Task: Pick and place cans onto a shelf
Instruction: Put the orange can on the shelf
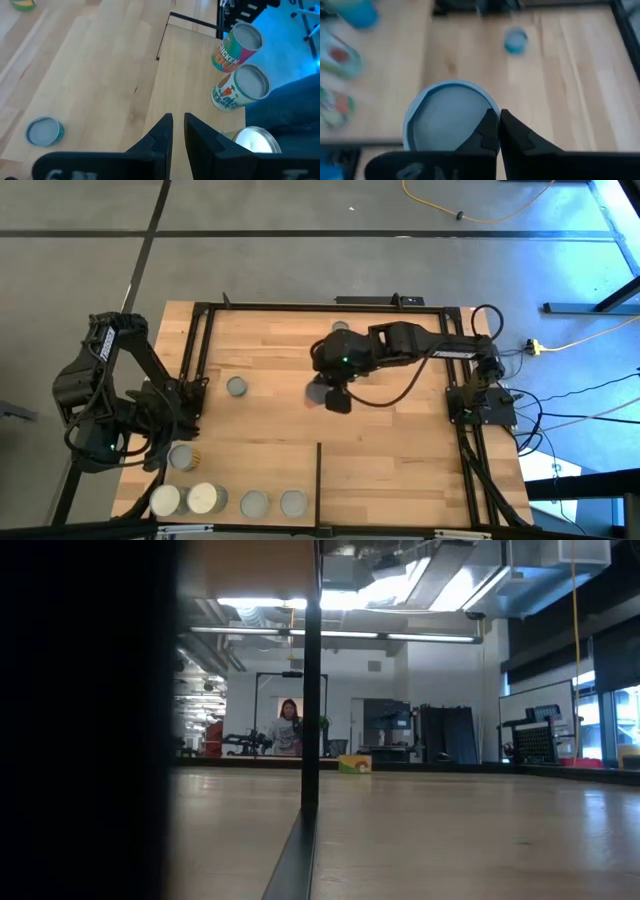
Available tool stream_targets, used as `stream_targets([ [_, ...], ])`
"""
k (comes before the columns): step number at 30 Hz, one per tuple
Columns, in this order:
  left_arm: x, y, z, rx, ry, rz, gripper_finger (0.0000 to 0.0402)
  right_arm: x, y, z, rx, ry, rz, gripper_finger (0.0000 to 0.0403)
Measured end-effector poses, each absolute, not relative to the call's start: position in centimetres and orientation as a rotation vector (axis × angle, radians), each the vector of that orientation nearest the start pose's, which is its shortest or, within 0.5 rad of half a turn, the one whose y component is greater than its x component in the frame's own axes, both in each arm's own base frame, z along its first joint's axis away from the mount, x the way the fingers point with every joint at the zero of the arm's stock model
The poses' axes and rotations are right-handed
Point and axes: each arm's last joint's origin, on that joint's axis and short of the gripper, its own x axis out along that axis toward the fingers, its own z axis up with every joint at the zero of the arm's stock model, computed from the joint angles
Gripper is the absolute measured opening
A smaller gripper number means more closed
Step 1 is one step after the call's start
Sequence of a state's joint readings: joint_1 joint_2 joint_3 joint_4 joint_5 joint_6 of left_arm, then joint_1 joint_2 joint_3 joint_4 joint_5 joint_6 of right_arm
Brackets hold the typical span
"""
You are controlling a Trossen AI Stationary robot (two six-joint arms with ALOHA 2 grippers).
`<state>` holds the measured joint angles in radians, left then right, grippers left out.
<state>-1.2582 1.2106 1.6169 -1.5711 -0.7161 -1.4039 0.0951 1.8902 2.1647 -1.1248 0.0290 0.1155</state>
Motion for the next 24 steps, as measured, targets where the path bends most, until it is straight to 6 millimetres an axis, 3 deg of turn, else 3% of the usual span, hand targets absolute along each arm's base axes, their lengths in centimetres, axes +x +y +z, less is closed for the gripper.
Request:
stream_targets([
  [6,6.9,-14.9,42.1,-0.348,0.750,0.062,0.0041,41.5,4.4,40.3,0.078,0.674,0.178,0.0006],
  [14,6.9,-14.9,42.1,-0.354,0.749,0.064,0.0041,43.2,5.3,37.7,0.051,0.737,0.210,0.0006],
  [24,6.9,-14.9,42.1,-0.353,0.733,0.070,0.0041,44.3,4.9,36.1,-0.010,0.768,0.175,0.0006],
])
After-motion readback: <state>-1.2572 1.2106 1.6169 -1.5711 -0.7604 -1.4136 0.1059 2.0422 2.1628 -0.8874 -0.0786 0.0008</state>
